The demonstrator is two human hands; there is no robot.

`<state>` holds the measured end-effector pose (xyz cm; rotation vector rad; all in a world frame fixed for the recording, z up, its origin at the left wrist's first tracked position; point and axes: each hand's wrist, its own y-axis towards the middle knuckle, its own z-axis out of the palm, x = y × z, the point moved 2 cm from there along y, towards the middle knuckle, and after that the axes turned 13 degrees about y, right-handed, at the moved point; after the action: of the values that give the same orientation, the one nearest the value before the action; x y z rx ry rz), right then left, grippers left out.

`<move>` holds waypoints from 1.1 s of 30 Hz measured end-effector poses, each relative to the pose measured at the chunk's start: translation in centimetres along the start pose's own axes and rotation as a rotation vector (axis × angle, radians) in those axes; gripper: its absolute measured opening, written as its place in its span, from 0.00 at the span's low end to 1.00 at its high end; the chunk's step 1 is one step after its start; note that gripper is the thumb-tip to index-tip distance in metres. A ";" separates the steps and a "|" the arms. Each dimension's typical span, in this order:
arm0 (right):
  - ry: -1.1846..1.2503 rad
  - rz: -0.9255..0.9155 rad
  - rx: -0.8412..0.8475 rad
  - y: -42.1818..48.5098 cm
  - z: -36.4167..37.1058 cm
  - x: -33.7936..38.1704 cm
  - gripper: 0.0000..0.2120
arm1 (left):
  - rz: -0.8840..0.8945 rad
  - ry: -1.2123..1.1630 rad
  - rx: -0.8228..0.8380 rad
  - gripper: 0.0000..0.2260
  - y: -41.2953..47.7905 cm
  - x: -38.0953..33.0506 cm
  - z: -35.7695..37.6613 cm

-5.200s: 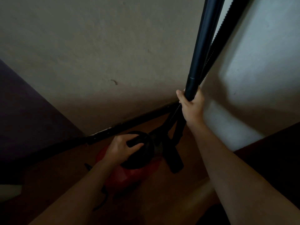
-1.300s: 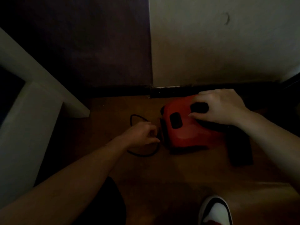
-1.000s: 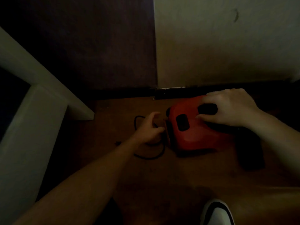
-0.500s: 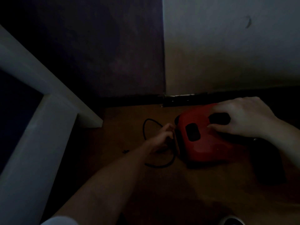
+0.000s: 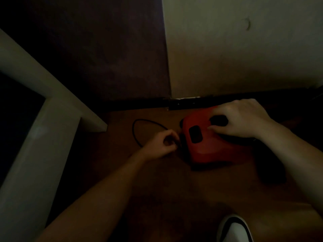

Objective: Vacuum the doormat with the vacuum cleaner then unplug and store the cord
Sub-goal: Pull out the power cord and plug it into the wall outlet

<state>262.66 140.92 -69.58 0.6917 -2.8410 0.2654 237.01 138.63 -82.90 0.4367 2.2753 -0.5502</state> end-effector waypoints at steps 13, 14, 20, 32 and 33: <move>-0.003 -0.008 -0.019 0.2 0.3 -0.5 0.21 | -0.106 0.442 0.286 0.15 -0.9 0.6 2.9; -0.002 -0.008 -0.020 0.2 0.3 -0.5 0.21 | -0.119 0.469 0.315 0.17 -0.7 1.0 3.3; 0.013 -0.008 -0.022 0.0 0.2 -0.3 0.21 | -0.329 -0.038 0.094 0.30 0.9 1.6 4.3; 0.008 0.001 -0.007 0.2 0.3 -0.4 0.26 | -0.644 -0.900 0.282 0.28 -0.1 1.4 7.7; 0.012 0.005 -0.006 0.2 0.3 -0.4 0.26 | -0.649 -0.931 0.301 0.23 -0.1 1.5 8.1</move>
<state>262.88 141.17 -69.96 0.6799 -2.8310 0.2615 240.69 134.65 -89.03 -0.3957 1.3799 -1.1392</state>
